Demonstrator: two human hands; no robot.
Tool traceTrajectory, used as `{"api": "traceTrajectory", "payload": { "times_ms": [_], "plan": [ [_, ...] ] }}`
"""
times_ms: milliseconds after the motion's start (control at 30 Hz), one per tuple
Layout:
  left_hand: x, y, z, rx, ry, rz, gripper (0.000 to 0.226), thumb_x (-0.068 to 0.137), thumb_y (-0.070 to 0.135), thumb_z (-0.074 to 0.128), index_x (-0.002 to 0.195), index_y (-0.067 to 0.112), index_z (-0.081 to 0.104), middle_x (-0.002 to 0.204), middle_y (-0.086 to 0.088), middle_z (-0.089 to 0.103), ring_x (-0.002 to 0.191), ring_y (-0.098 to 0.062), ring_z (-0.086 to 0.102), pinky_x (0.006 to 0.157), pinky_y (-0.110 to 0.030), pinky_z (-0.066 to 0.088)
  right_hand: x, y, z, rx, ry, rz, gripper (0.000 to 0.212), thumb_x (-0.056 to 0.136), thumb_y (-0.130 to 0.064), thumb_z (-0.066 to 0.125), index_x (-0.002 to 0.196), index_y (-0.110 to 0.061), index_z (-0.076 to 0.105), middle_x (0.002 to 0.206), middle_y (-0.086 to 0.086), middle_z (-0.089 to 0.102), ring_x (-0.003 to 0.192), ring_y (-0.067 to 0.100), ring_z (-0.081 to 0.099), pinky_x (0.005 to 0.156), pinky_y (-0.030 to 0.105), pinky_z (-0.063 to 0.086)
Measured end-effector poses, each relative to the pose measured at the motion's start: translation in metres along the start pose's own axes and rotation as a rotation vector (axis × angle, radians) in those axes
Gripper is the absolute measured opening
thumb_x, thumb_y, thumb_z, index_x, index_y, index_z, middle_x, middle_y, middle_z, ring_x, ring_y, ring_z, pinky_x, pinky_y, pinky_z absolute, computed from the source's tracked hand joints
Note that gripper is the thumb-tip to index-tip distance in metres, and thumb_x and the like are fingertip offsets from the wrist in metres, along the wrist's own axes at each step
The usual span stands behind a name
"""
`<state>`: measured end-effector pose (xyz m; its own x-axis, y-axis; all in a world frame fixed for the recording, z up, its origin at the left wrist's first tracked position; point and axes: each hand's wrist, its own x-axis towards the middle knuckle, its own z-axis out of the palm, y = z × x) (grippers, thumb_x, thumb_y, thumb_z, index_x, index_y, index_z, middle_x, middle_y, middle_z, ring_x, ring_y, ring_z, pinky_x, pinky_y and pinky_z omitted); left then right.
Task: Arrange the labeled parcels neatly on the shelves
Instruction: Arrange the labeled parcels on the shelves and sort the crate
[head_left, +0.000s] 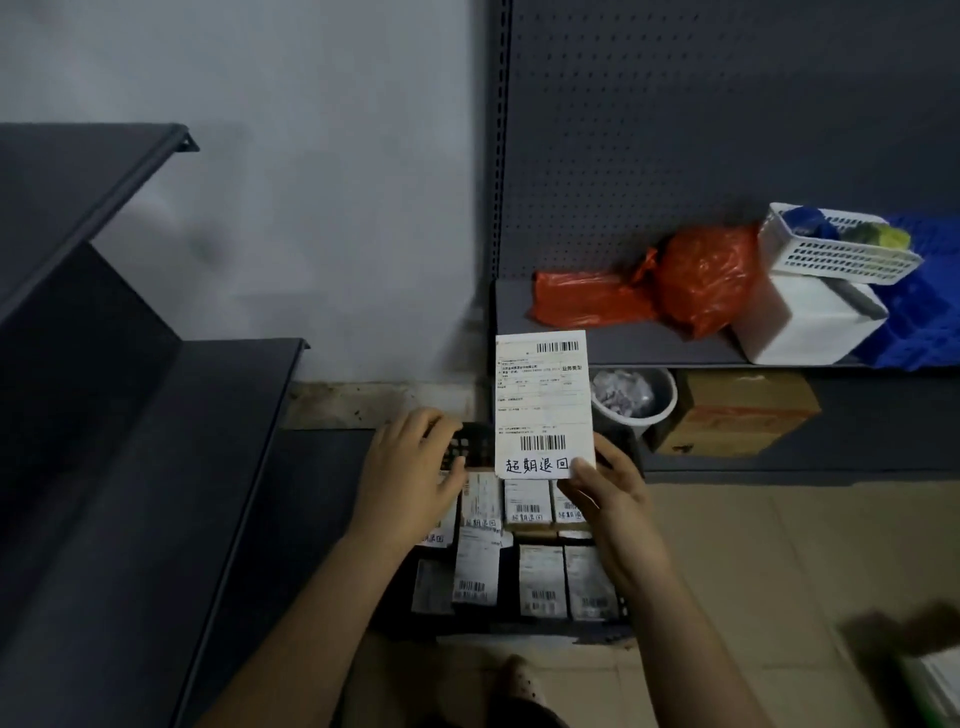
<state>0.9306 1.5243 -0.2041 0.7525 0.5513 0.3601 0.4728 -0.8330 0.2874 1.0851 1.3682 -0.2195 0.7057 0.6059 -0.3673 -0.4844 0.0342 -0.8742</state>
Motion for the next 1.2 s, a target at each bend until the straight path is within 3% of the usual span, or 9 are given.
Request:
{"api": "traceTrajectory", "payload": {
  "times_ms": [167, 333, 533, 600, 700, 867, 1000, 1133, 1200],
  "plan": [
    [0.002, -0.032, 0.060, 0.010, -0.059, -0.098, 0.033, 0.075, 0.017, 0.076, 0.106, 0.012, 0.065, 0.102, -0.005, 0.060, 0.092, -0.025, 0.058, 0.077, -0.038, 0.047, 0.057, 0.035, 0.003, -0.068, -0.038, 0.150, 0.035, 0.095, -0.004, 0.056, 0.129, -0.015, 0.057, 0.112, 0.009, 0.072, 0.108, 0.025, 0.066, 0.095, 0.037, 0.051],
    [-0.019, -0.062, 0.118, 0.008, -0.207, -0.194, 0.030, 0.076, 0.027, 0.056, 0.101, 0.012, 0.065, 0.097, -0.005, 0.060, 0.085, -0.025, 0.058, 0.072, -0.037, 0.049, 0.091, 0.095, -0.003, -0.065, -0.005, 0.286, 0.035, 0.094, -0.002, 0.056, 0.128, -0.013, 0.058, 0.110, 0.013, 0.072, 0.107, 0.027, 0.067, 0.094, 0.039, 0.051],
    [-0.044, -0.097, 0.192, -0.095, -0.383, -0.251, 0.033, 0.074, 0.019, 0.074, 0.105, 0.013, 0.063, 0.101, -0.004, 0.061, 0.086, -0.025, 0.058, 0.072, -0.038, 0.050, 0.122, 0.169, -0.006, -0.050, 0.104, 0.423, 0.031, 0.093, 0.001, 0.058, 0.120, -0.014, 0.058, 0.101, 0.011, 0.071, 0.100, 0.024, 0.068, 0.084, 0.032, 0.053],
    [-0.049, -0.104, 0.214, -0.180, -0.404, -0.303, 0.035, 0.084, 0.022, 0.065, 0.117, 0.012, 0.061, 0.110, -0.003, 0.062, 0.095, -0.022, 0.057, 0.079, -0.036, 0.050, 0.134, 0.192, -0.007, -0.073, 0.124, 0.459, 0.029, 0.093, 0.000, 0.058, 0.117, -0.017, 0.058, 0.102, 0.010, 0.070, 0.100, 0.024, 0.067, 0.086, 0.034, 0.053],
    [-0.053, -0.110, 0.248, -0.463, -0.477, -0.537, 0.038, 0.098, 0.017, 0.050, 0.135, 0.019, 0.051, 0.118, 0.009, 0.055, 0.107, -0.009, 0.051, 0.085, -0.019, 0.042, 0.150, 0.222, -0.008, -0.106, 0.161, 0.505, 0.033, 0.093, -0.003, 0.060, 0.124, -0.016, 0.054, 0.107, 0.010, 0.068, 0.100, 0.021, 0.067, 0.087, 0.033, 0.053],
    [-0.057, -0.120, 0.296, -0.764, -0.509, -0.748, 0.032, 0.101, 0.022, 0.049, 0.131, 0.034, 0.049, 0.116, 0.023, 0.055, 0.107, 0.003, 0.054, 0.086, -0.008, 0.043, 0.173, 0.254, -0.010, -0.137, 0.182, 0.543, 0.030, 0.093, -0.010, 0.063, 0.121, -0.017, 0.054, 0.104, 0.008, 0.070, 0.097, 0.019, 0.069, 0.092, 0.035, 0.054],
    [-0.063, -0.132, 0.323, -0.777, -0.546, -0.784, 0.043, 0.095, 0.024, 0.060, 0.136, 0.027, 0.049, 0.129, 0.010, 0.056, 0.119, -0.008, 0.054, 0.097, -0.028, 0.049, 0.180, 0.270, -0.013, -0.425, 0.137, 0.481, 0.039, 0.093, -0.017, 0.065, 0.130, -0.017, 0.053, 0.099, -0.003, 0.068, 0.097, 0.018, 0.068, 0.092, 0.035, 0.054],
    [-0.070, -0.132, 0.331, -0.764, -0.582, -0.769, 0.056, 0.094, 0.020, 0.062, 0.145, 0.022, 0.040, 0.136, 0.010, 0.045, 0.121, -0.005, 0.047, 0.089, -0.007, 0.040, 0.185, 0.282, -0.023, -0.878, 0.073, 0.376, 0.055, 0.092, -0.034, 0.065, 0.142, -0.020, 0.048, 0.122, 0.002, 0.058, 0.102, 0.014, 0.062, 0.093, 0.031, 0.050],
    [-0.075, -0.132, 0.334, -0.740, -0.567, -0.748, 0.060, 0.094, 0.020, 0.063, 0.148, 0.020, 0.036, 0.144, 0.006, 0.041, 0.127, -0.009, 0.044, 0.097, -0.017, 0.042, 0.186, 0.284, -0.024, -0.916, 0.051, 0.365, 0.057, 0.092, -0.035, 0.065, 0.144, -0.021, 0.046, 0.127, 0.004, 0.054, 0.102, 0.015, 0.061, 0.097, 0.037, 0.051]
  ]
}}
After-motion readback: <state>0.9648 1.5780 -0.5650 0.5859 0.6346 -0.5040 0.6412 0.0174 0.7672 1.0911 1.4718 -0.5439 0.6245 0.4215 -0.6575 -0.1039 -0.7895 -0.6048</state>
